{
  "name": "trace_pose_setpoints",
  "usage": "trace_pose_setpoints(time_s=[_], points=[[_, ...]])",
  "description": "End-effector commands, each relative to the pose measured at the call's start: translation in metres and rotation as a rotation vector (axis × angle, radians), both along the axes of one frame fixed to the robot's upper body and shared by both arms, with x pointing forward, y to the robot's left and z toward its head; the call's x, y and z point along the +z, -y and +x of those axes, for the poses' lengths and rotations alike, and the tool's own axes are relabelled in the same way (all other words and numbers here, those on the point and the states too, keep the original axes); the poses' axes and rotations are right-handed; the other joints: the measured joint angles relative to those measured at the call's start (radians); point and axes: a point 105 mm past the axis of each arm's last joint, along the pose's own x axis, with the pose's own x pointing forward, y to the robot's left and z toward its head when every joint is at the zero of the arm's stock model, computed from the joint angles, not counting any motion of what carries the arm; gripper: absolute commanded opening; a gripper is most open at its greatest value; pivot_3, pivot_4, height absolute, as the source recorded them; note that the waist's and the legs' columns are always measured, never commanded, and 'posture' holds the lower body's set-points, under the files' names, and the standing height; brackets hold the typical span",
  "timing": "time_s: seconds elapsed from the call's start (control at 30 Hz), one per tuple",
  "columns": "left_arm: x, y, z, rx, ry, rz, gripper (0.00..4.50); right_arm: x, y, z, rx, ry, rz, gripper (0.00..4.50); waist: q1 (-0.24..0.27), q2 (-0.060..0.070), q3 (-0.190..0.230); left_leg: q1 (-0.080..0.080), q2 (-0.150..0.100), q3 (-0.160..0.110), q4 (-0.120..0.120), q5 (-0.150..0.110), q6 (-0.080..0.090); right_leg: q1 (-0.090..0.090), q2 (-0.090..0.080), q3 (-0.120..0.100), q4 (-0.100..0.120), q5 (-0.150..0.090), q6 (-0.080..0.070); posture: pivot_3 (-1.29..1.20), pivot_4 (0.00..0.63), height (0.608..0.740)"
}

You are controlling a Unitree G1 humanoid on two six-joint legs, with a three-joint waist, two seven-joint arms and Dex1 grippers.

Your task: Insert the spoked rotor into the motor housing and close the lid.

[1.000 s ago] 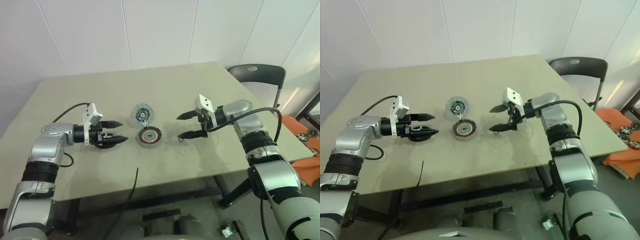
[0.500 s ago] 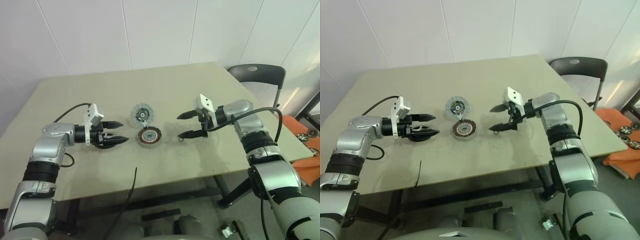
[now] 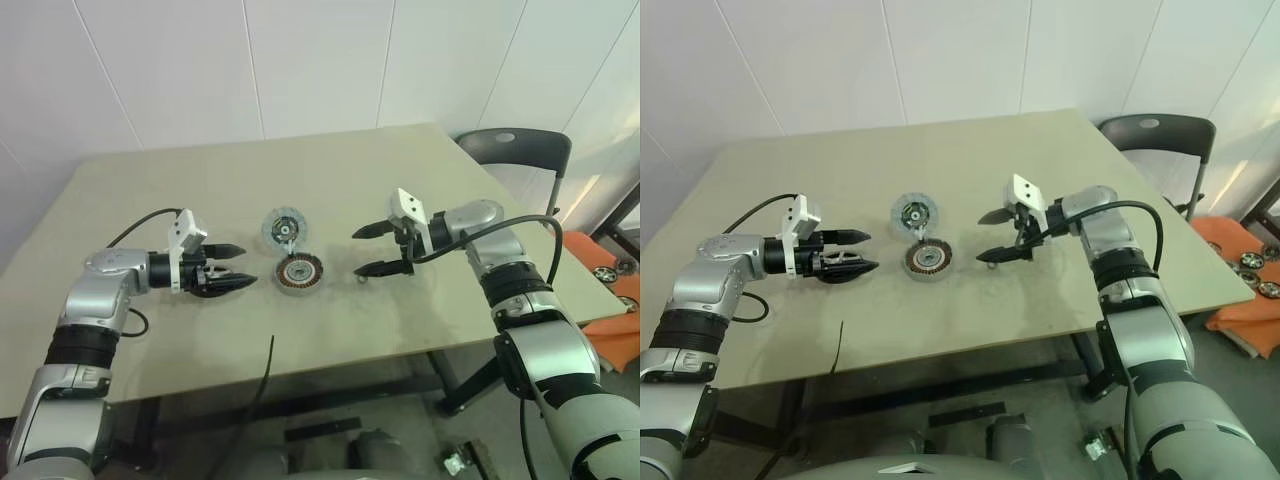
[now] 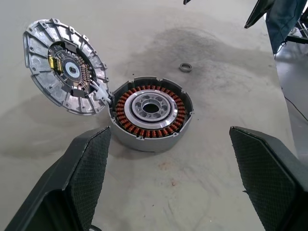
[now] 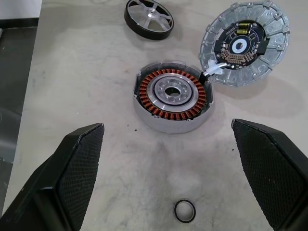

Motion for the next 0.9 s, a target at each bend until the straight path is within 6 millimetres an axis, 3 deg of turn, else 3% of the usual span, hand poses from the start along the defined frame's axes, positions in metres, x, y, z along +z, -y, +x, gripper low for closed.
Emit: trace_pose_setpoints(time_s=[0.03,0.63,0.9], points=[[0.0159,-0.0052,0.0015,0.008,0.057,-0.006,4.18,0.0142,-0.007,0.0018,0.024,0.051,0.024,4.44,0.0,0.0,0.0,0.0,0.0,0.0,0.0,0.0,0.0,0.0,0.0,0.0,0.0,0.0,0.0,0.0,0.0,0.74],[0.0149,0.0,-0.0006,-0.016,0.039,-0.008,4.18,0.0071,-0.0057,-0.0038,0.009,0.03,0.04,4.44,0.0,0.0,0.0,0.0,0.0,0.0,0.0,0.0,0.0,0.0,0.0,0.0,0.0,0.0,0.0,0.0,0.0,0.74],[0.0118,-0.0058,-0.008,0.021,0.034,-0.011,4.18,0.0086,-0.0142,-0.0024,0.038,0.025,0.038,4.44,-0.001,0.0,0.0,0.0,0.0,0.0,0.0,0.0,0.0,0.0,0.0,0.0,0.0,0.0,0.0,0.0,0.0,0.74]])
